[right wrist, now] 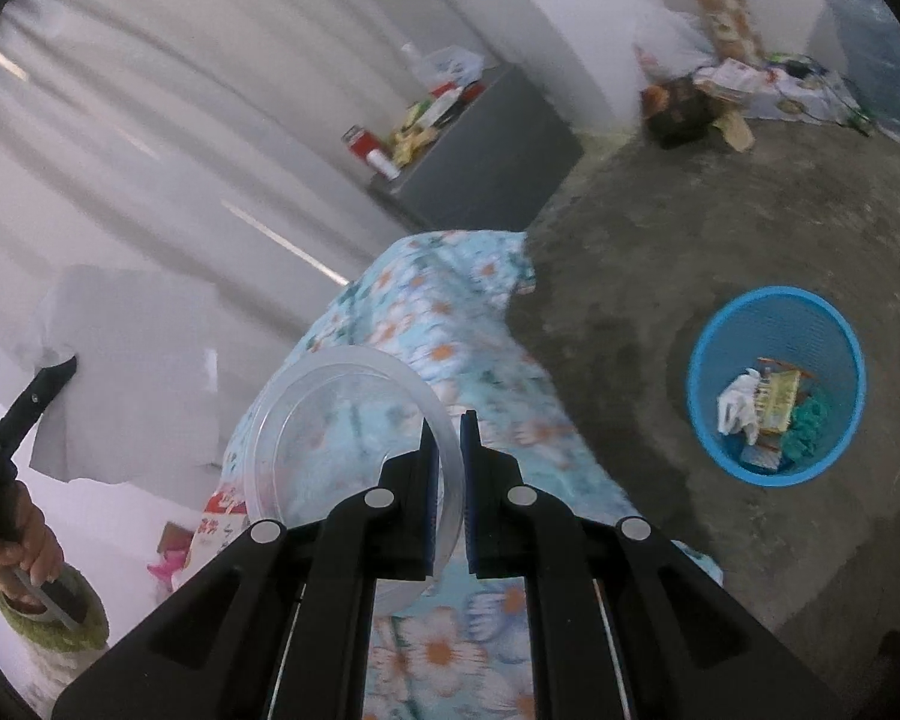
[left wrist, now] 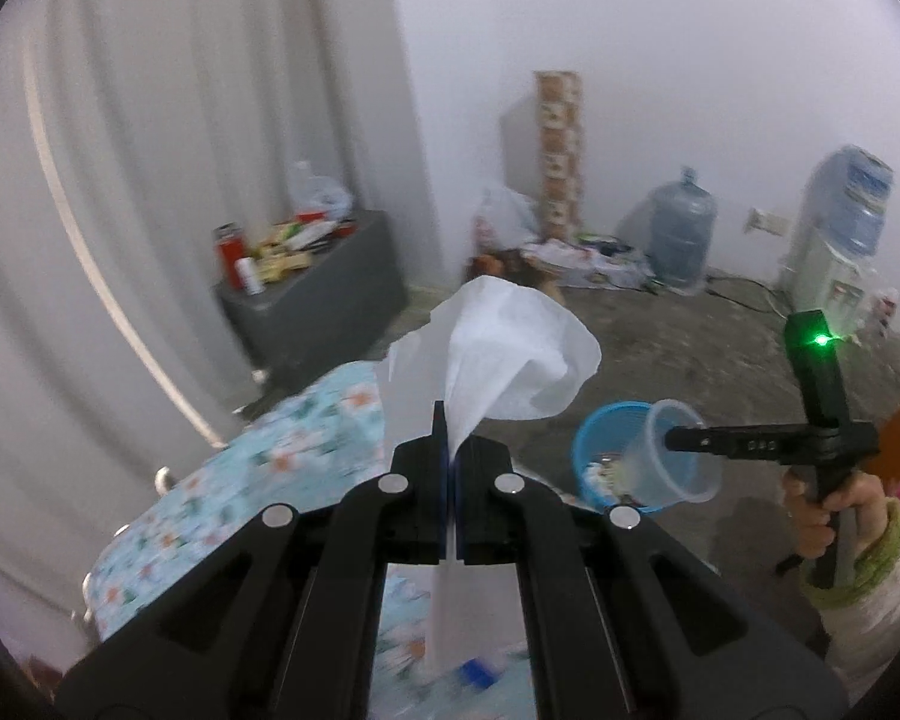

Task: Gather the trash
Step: 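Carry the tissue and cup over the blue wastebasket and open both grippers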

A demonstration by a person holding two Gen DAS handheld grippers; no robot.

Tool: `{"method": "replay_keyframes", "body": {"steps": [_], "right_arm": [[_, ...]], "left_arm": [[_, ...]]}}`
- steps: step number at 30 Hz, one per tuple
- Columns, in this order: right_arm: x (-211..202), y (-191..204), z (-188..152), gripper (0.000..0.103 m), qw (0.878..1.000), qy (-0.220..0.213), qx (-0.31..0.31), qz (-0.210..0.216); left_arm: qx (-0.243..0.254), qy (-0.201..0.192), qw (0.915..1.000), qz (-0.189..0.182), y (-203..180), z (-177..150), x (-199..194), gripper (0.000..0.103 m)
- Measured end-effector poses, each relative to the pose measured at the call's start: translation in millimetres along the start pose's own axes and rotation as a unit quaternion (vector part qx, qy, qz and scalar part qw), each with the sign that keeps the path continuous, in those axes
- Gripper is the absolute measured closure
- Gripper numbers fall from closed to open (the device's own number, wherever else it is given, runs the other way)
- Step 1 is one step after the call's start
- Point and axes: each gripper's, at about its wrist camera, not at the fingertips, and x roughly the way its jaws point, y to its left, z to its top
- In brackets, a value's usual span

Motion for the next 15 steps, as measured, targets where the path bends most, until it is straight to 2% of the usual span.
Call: {"method": "replay_keyframes", "body": {"steps": [8,15], "right_arm": [[-15.6,-66.8,6.6,0.096,0.998,-0.019,0.048,-0.032],[-23.2,-145.5,14.8,0.096,0.989,-0.035,0.095,-0.109]], "left_arm": [[0.039,0.038,0.9959,-0.073,-85.7,22.2,86.2,0.103],[0.047,0.096,0.9860,-0.128,-153.0,14.5,186.5,0.103]]}}
